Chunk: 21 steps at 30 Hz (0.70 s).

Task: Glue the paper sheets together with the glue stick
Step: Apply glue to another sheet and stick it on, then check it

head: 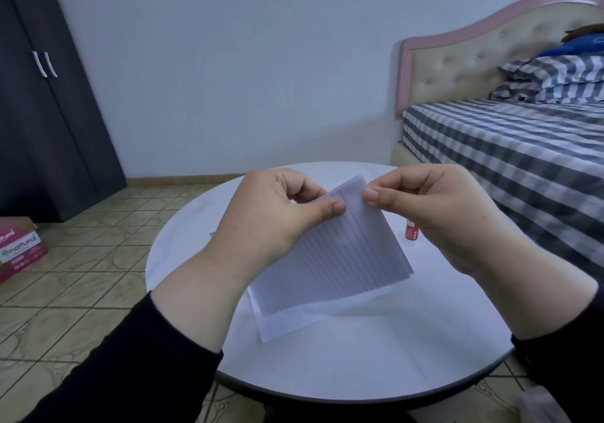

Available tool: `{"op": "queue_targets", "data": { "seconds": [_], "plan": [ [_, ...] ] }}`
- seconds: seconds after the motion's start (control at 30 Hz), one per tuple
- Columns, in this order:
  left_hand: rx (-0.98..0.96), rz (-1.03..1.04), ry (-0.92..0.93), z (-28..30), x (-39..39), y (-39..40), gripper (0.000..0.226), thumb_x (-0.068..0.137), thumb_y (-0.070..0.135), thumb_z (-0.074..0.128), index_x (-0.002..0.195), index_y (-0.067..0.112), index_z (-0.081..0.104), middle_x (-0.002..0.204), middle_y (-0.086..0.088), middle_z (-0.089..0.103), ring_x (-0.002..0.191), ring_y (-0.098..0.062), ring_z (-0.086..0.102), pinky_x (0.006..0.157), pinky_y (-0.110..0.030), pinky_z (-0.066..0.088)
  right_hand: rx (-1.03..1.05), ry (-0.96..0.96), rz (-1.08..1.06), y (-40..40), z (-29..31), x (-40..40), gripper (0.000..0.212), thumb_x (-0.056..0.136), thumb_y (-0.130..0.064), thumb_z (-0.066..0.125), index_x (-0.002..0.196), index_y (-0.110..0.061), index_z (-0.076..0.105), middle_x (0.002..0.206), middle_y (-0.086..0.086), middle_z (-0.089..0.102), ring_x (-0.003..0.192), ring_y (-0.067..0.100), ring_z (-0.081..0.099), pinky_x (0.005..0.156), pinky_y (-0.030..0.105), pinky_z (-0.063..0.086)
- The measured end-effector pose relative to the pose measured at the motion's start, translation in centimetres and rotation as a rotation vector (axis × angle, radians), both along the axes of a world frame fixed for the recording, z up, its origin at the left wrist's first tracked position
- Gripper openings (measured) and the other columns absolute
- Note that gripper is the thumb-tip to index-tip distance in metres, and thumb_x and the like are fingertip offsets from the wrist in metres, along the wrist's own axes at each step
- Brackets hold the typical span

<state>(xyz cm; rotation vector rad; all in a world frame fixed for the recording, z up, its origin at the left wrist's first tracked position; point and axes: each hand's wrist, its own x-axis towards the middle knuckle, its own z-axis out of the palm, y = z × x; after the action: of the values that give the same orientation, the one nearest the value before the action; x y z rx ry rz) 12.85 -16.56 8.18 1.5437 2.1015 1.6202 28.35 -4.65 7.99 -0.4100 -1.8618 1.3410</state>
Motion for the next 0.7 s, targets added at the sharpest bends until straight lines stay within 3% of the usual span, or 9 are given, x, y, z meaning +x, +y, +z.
{"op": "queue_targets", "data": {
  "seconds": [0.1,0.17,0.23,0.33,0.43,0.53,0.63,0.7],
  "plan": [
    [0.027,-0.005,-0.021,0.2,0.1,-0.4,0.016,0.071,0.030,0.084,0.065,0.019,0.074,0.065,0.009,0.068,0.060,0.000,0.056,0.055,-0.011,0.038,-0.004,0.016,0.030,0.1,0.1,0.2,0.015,0.075,-0.023,0.073,0.075,-0.009,0.077,0.081,0.004,0.076,0.085,0.015,0.071,0.072,0.021,0.053],
    [0.035,-0.006,-0.030,0.4,0.2,-0.8,0.015,0.071,0.031,0.084,0.063,0.022,0.074,0.063,0.013,0.066,0.059,0.003,0.056,0.053,-0.009,0.038,-0.023,0.041,0.046,0.0,0.4,0.2,0.027,0.066,-0.031,0.072,0.075,-0.006,0.075,0.080,0.006,0.074,0.083,0.016,0.068,0.088,0.030,0.052],
    [0.040,-0.016,-0.038,0.7,0.2,-1.2,0.013,0.071,0.032,0.082,0.064,0.025,0.074,0.064,0.015,0.067,0.060,0.005,0.057,0.055,-0.008,0.038,-0.041,0.046,0.083,-0.1,0.7,0.1,0.029,0.064,-0.031,0.072,0.073,-0.004,0.074,0.079,0.009,0.072,0.081,0.017,0.065,0.087,0.026,0.050],
    [0.042,-0.048,-0.034,0.9,0.3,-1.9,0.011,0.073,0.031,0.082,0.067,0.025,0.075,0.068,0.014,0.069,0.065,0.005,0.060,0.060,-0.006,0.040,-0.068,0.022,0.136,-0.4,1.1,0.2,0.025,0.065,-0.027,0.069,0.074,-0.004,0.074,0.079,0.009,0.072,0.076,0.013,0.063,0.063,0.009,0.046],
    [0.056,-0.074,-0.009,1.0,0.5,-2.3,0.010,0.075,0.028,0.080,0.071,0.020,0.076,0.075,0.010,0.072,0.072,0.002,0.063,0.064,-0.006,0.041,-0.076,0.008,0.135,-0.7,1.4,0.2,0.030,0.064,-0.028,0.069,0.077,-0.001,0.073,0.079,0.011,0.073,0.071,0.012,0.063,0.057,0.007,0.044],
    [0.083,-0.081,0.022,0.8,0.7,-2.4,0.006,0.077,0.026,0.079,0.074,0.023,0.074,0.076,0.012,0.071,0.075,0.003,0.064,0.067,-0.005,0.041,-0.040,0.008,0.092,-0.9,1.5,0.3,0.024,0.067,-0.025,0.071,0.075,-0.002,0.074,0.078,0.011,0.074,0.071,0.015,0.065,0.068,0.014,0.049],
    [0.125,-0.074,0.052,0.7,1.0,-2.4,0.008,0.078,0.021,0.079,0.077,0.024,0.071,0.076,0.016,0.070,0.078,0.001,0.063,0.070,-0.005,0.041,0.034,0.025,0.033,-1.2,1.5,0.4,0.006,0.078,-0.012,0.073,0.081,-0.009,0.076,0.083,0.013,0.075,0.084,0.027,0.070,0.088,0.035,0.054],
    [0.141,-0.074,0.045,0.7,1.1,-2.4,0.010,0.078,0.023,0.079,0.078,0.025,0.069,0.076,0.016,0.069,0.078,0.000,0.063,0.067,-0.006,0.041,0.060,0.065,-0.002,-1.6,1.5,0.5,0.006,0.080,-0.010,0.075,0.083,-0.016,0.075,0.079,0.011,0.075,0.084,0.027,0.071,0.089,0.039,0.054]
  ]
}}
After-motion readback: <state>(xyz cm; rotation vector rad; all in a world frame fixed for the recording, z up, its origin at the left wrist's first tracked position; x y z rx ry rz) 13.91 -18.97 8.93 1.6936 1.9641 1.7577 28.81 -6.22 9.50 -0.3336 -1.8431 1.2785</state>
